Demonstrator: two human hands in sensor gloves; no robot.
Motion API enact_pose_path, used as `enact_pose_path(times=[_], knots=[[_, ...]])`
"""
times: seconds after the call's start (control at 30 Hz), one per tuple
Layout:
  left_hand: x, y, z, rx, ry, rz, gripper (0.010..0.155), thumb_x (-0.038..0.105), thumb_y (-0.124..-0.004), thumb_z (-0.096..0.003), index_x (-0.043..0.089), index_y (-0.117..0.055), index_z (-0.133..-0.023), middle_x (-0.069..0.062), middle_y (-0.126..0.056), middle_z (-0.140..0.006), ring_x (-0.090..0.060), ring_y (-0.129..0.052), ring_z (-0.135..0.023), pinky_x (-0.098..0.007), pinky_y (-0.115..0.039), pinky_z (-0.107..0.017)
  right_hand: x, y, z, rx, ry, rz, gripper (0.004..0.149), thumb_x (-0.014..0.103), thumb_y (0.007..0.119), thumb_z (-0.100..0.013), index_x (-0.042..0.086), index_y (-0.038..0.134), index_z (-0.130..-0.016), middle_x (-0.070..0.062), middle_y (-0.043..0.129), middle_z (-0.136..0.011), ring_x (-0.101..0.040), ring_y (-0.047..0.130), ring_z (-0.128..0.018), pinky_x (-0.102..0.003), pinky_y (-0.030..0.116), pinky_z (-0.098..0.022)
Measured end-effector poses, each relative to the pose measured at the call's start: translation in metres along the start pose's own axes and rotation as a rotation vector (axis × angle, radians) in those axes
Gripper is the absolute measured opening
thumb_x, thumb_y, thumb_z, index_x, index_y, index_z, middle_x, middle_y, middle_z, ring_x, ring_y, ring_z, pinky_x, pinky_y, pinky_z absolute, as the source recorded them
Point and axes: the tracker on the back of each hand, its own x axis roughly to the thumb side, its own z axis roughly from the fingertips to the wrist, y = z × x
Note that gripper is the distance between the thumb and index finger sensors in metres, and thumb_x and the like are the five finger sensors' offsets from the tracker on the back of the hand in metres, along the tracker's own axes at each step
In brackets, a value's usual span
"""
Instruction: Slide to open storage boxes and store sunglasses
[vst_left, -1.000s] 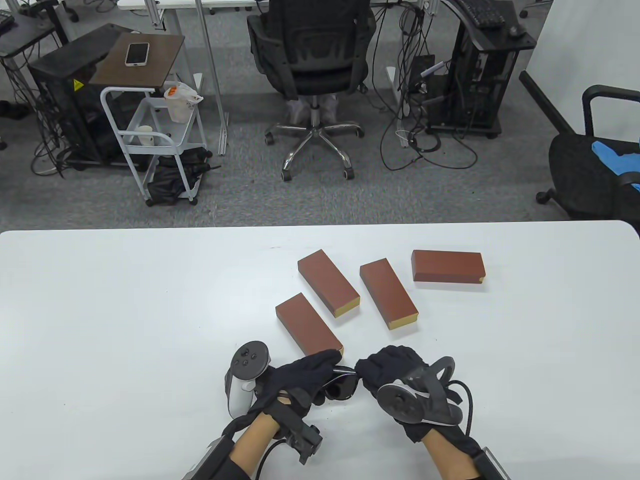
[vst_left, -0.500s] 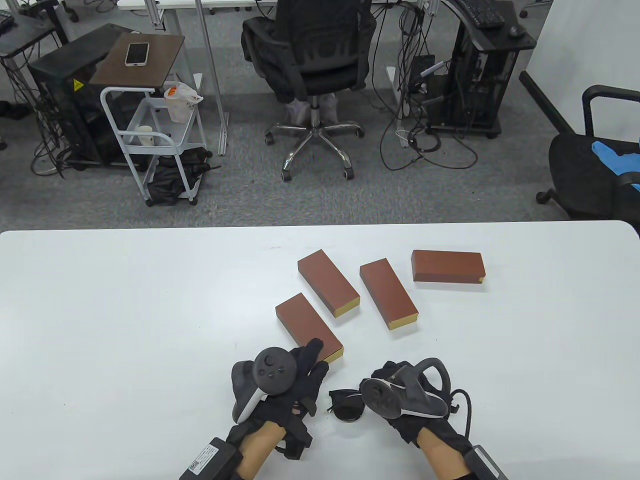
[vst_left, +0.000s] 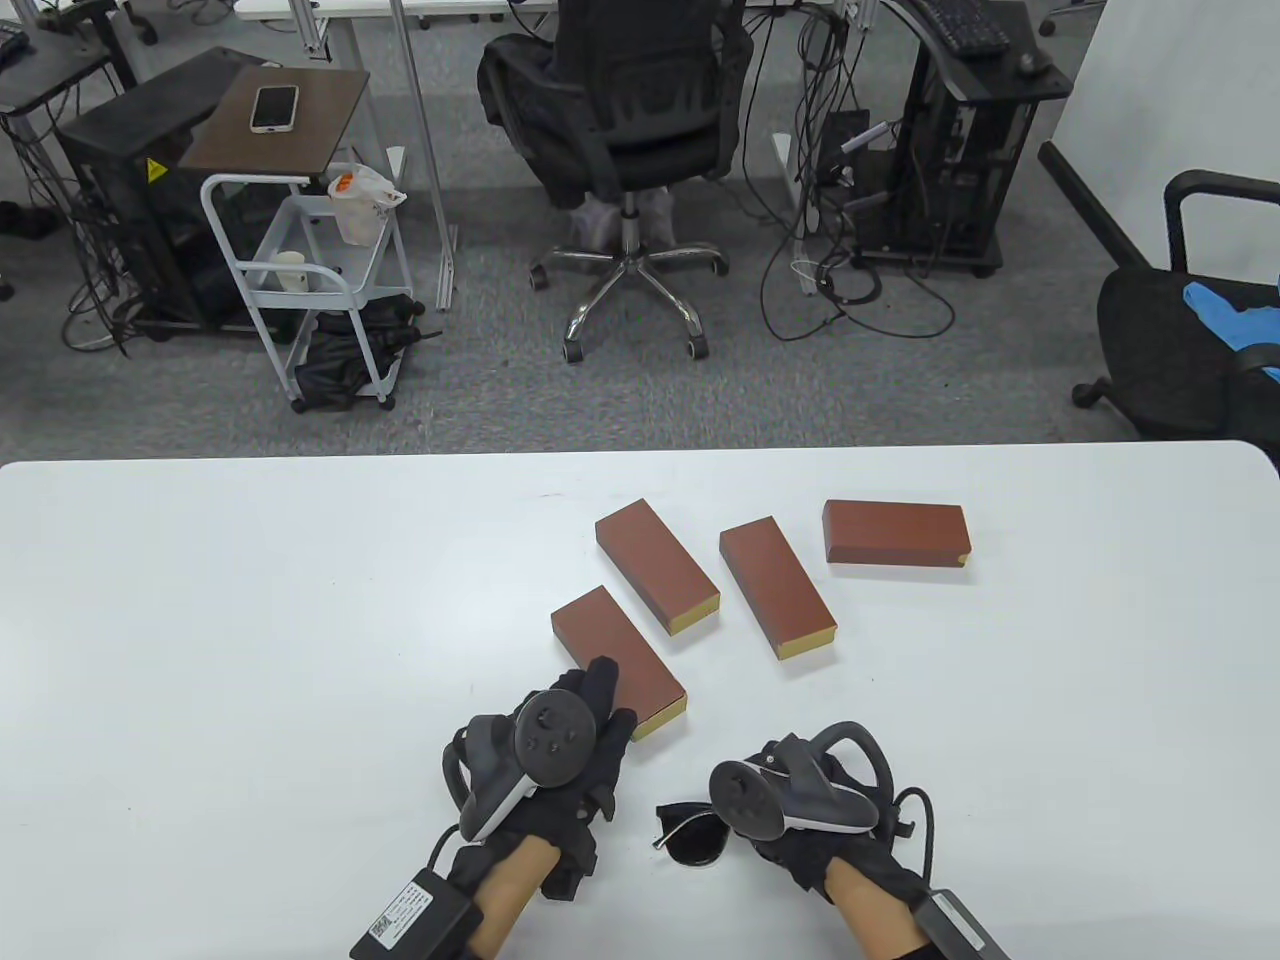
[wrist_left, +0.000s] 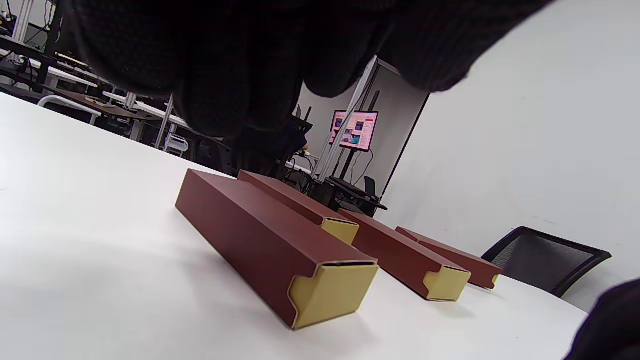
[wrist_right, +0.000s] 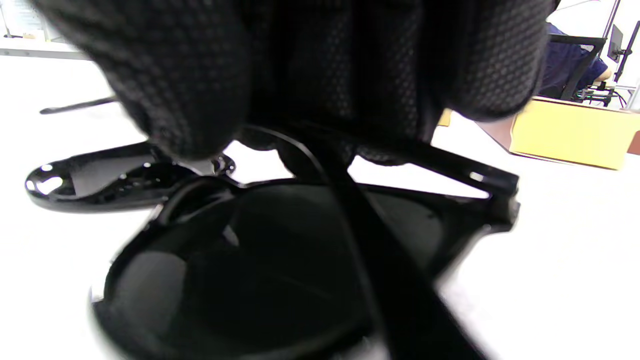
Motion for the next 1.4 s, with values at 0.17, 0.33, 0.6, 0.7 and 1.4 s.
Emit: enact_pose_path(times=[0.17,0.33,0.6,0.7,1.4], knots=[[0.001,0.005,-0.001,0.01,-0.005,0.022,0.062,0.053,-0.075,-0.045,0.028,-0.073,-0.102,-0.008,-0.085,-0.1,-0.035,-0.091,-0.082,-0.056,-0.077,-0.056,-0.006,0.004,0.001,0.024,0.02,-0.007,0.04,0.04,0.094,-0.027,0.028,0.092,-0.065,-0.002,0.103,-0.063,-0.027,0.099,-0.06,-0.046,0.084,-0.049],[-0.001,0.009,-0.002,0.021,0.001,0.029,0.063,0.053,-0.075,-0.0452,0.028,-0.073,-0.102,-0.008,-0.085,-0.1,-0.034,-0.091,-0.082,-0.056,-0.077,-0.056,-0.015,-0.005,0.005,0.01,0.053,-0.06,0.044,0.043,0.093,-0.027,0.028,0.09,-0.068,-0.003,0.1,-0.068,-0.028,0.096,-0.065,-0.047,0.082,-0.051],[-0.003,0.007,-0.002,-0.008,0.06,0.012,0.069,0.058,-0.073,-0.0446,0.027,-0.068,-0.106,-0.01,-0.076,-0.107,-0.037,-0.082,-0.093,-0.06,-0.069,-0.064,-0.072,-0.045,0.014,-0.306,0.286,-0.049,0.045,0.042,0.091,-0.028,0.028,0.089,-0.07,-0.004,0.097,-0.073,-0.031,0.092,-0.07,-0.049,0.079,-0.054],[-0.005,0.001,-0.003,-0.031,0.056,0.002,0.074,0.061,-0.073,-0.0438,0.027,-0.061,-0.109,-0.008,-0.059,-0.116,-0.038,-0.058,-0.107,-0.061,-0.059,-0.07,-0.11,-0.053,0.013,-0.37,0.49,-0.05,0.046,0.041,0.092,-0.028,0.028,0.088,-0.071,-0.005,0.096,-0.074,-0.031,0.091,-0.072,-0.049,0.078,-0.055],[-0.026,-0.004,-0.007,-0.048,0.109,0.02,0.077,0.065,-0.073,-0.0418,0.029,-0.059,-0.109,-0.008,-0.062,-0.115,-0.038,-0.063,-0.105,-0.061,-0.06,-0.069,-0.247,-0.01,-0.069,0.083,0.995,-0.229,0.093,0.039,0.098,-0.024,0.048,0.036,-0.093,0.01,0.028,-0.113,-0.022,0.023,-0.109,-0.049,0.03,-0.084]])
